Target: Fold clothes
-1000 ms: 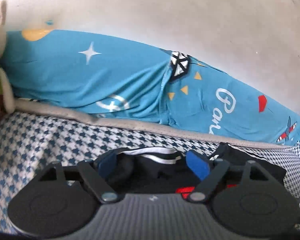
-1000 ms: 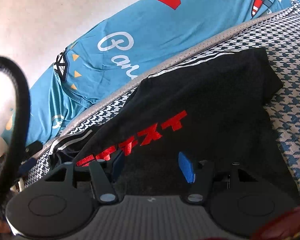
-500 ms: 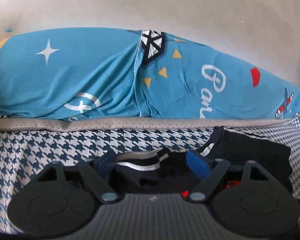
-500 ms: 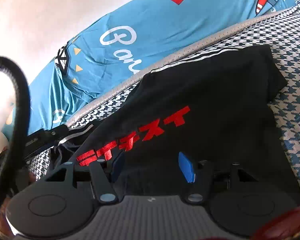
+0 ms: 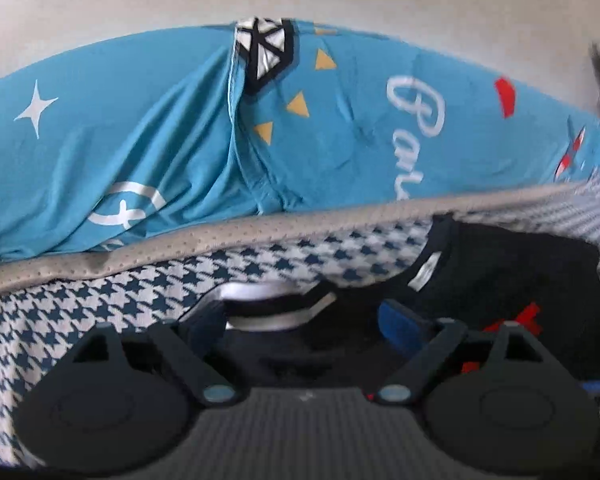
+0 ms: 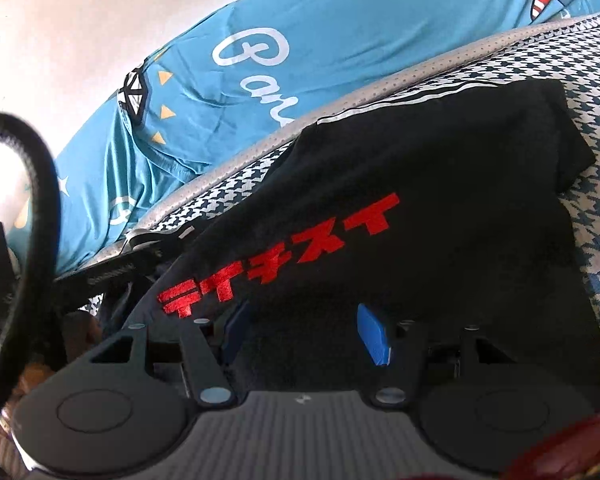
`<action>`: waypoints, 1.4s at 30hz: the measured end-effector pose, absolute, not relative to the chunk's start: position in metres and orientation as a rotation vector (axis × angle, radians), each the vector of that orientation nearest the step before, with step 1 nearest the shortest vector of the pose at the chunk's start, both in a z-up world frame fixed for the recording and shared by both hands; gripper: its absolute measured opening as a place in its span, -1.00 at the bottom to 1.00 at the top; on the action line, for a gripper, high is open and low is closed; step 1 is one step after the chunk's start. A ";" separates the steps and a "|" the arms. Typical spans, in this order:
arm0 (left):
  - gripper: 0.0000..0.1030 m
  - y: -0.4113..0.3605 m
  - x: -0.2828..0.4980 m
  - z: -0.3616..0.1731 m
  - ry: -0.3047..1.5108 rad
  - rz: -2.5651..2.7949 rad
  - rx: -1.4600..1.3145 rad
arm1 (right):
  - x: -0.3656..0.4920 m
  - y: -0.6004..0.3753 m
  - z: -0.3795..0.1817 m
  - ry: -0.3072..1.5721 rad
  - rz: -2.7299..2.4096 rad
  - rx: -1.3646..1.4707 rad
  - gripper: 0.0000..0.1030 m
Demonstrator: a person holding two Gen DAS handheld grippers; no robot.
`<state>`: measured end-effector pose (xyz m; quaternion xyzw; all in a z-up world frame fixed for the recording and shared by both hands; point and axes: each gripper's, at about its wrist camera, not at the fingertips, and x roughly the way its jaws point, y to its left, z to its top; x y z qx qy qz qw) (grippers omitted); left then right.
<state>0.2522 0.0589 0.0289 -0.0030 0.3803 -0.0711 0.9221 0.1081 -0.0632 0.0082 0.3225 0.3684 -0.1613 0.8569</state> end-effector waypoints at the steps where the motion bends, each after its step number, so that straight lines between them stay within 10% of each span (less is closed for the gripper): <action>1: 0.54 0.058 0.252 0.026 0.786 -0.151 0.001 | 0.108 -0.062 0.008 0.776 -0.339 0.677 0.16; 9: -0.66 0.045 0.249 0.006 0.785 -0.152 0.079 | 0.110 -0.061 0.008 0.780 -0.342 0.678 0.16; 17: -0.79 0.026 0.236 0.029 0.551 0.076 0.216 | 0.110 -0.061 0.008 0.781 -0.338 0.686 0.16; 21: -0.56 0.035 0.244 0.025 0.573 0.129 0.123 | 0.109 -0.062 0.009 0.785 -0.329 0.686 0.16; 23: 0.04 0.045 0.249 0.016 0.624 0.151 0.063 | 0.108 -0.066 0.011 0.775 -0.331 0.693 0.17; 29: 0.66 0.086 0.240 0.021 0.645 0.197 -0.188 | 0.109 -0.076 0.021 0.725 -0.331 0.665 0.17; 42: 1.00 0.100 0.201 0.065 0.609 0.226 -0.345 | 0.121 -0.109 0.026 0.623 -0.342 0.620 0.17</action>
